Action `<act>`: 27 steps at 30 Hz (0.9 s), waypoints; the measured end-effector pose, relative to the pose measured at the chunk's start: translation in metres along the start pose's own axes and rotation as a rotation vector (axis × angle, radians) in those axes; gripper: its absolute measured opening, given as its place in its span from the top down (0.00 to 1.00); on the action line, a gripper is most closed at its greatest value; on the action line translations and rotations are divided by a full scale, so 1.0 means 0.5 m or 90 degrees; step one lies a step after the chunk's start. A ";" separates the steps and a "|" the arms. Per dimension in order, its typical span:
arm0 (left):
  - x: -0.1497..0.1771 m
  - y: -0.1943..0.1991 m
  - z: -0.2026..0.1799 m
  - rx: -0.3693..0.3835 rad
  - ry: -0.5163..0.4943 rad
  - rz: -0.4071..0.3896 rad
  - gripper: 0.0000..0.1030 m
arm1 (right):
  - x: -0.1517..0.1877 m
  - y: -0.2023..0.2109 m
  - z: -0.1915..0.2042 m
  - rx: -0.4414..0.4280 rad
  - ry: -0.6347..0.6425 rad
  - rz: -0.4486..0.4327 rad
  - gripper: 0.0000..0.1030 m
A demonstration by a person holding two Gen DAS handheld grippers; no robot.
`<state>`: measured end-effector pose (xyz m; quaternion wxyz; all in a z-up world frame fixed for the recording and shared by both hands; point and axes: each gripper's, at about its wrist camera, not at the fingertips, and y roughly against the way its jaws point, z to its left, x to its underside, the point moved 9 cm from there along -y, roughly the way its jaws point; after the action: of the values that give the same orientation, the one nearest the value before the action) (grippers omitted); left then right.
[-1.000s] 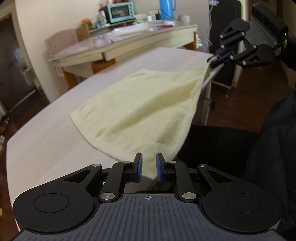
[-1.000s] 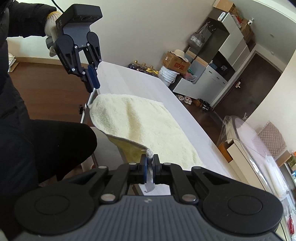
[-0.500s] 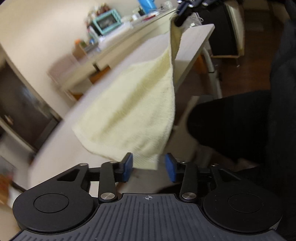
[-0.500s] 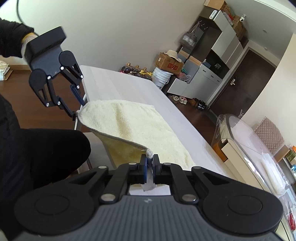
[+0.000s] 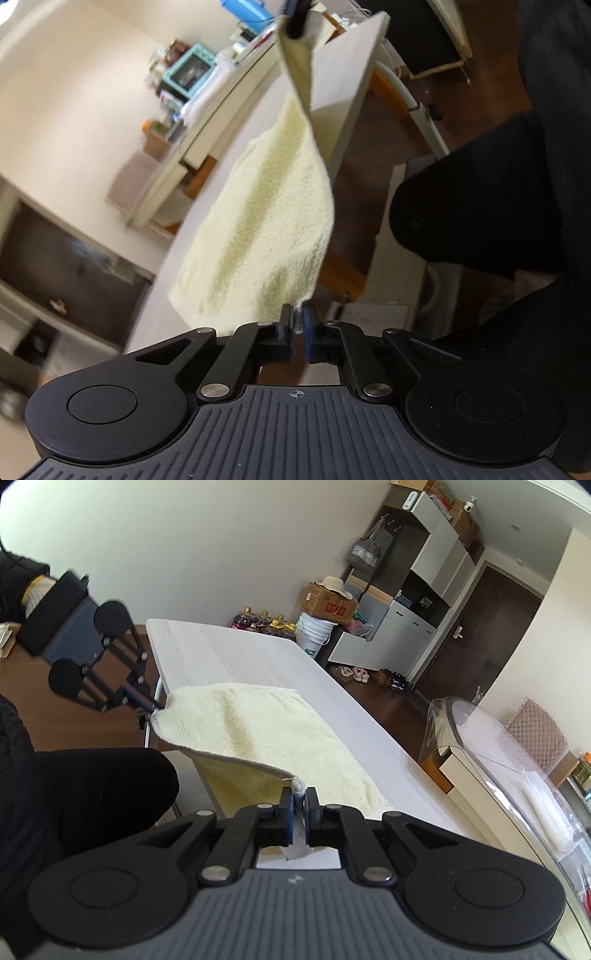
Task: Fold towel
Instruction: 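Lift the towel by two corners with both grippers, then lower the right-held corner onto the table and open the right gripper while the left holds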
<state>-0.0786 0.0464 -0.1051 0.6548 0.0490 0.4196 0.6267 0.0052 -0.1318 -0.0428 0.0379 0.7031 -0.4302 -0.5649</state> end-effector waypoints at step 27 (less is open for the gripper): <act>0.074 0.025 0.112 0.109 0.417 -0.040 0.95 | -0.226 -0.343 -0.062 -0.204 0.290 0.062 0.94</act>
<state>-0.0590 0.1070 -0.0798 0.4977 -0.1132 0.6598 0.5515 0.1285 0.0356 -0.0380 0.2712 0.7755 -0.3489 -0.4508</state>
